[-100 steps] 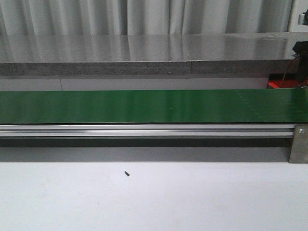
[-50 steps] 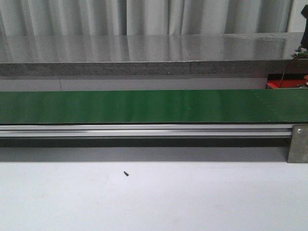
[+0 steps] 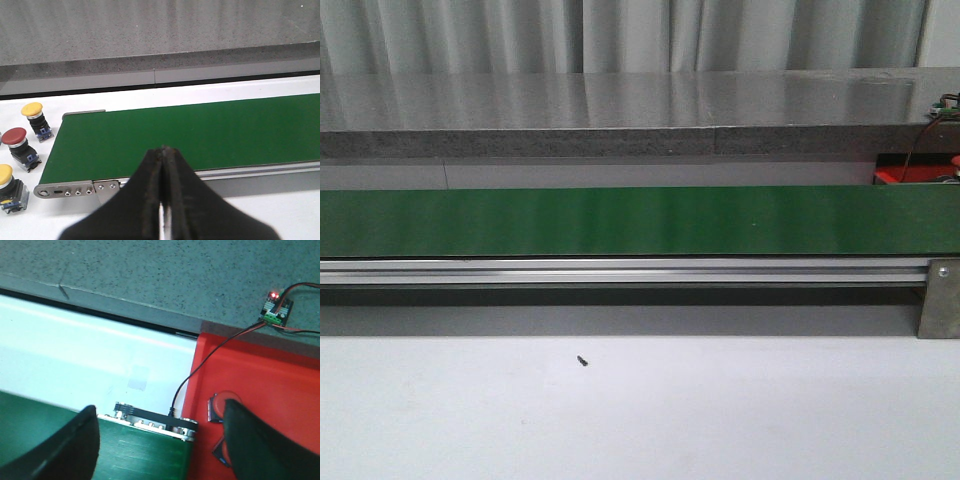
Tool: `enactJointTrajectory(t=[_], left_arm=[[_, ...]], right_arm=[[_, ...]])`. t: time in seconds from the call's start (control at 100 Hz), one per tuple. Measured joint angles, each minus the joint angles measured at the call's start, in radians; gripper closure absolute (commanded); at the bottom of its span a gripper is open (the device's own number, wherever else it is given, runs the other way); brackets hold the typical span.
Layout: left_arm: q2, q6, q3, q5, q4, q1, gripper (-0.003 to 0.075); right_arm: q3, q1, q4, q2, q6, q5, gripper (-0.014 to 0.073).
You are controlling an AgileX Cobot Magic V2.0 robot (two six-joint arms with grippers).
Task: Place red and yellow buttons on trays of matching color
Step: 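Lower the red button into the red tray and open the right gripper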
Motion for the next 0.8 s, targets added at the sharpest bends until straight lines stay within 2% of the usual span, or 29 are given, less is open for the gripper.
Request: enactJointTrajectory(t=[0.25, 0.54, 0.72, 0.8], left_arm=[[0.000, 0.000, 0.000, 0.000, 0.000, 0.000, 0.0740], [0.000, 0.000, 0.000, 0.000, 0.000, 0.000, 0.0740], [0.000, 0.000, 0.000, 0.000, 0.000, 0.000, 0.0740], [0.000, 0.000, 0.000, 0.000, 0.000, 0.000, 0.0740]], right_arm=[[0.469, 0.056, 0.007, -0.367, -0.016, -0.239, 0.0072], [0.970, 0.061, 0.034, -0.730, -0.016, -0.354, 0.0072], [1.157, 0.061, 0.035, -0.916, -0.018, -0.419, 0.0080], [1.201, 0.061, 0.035, -0.981, -0.018, -0.436, 0.0141]])
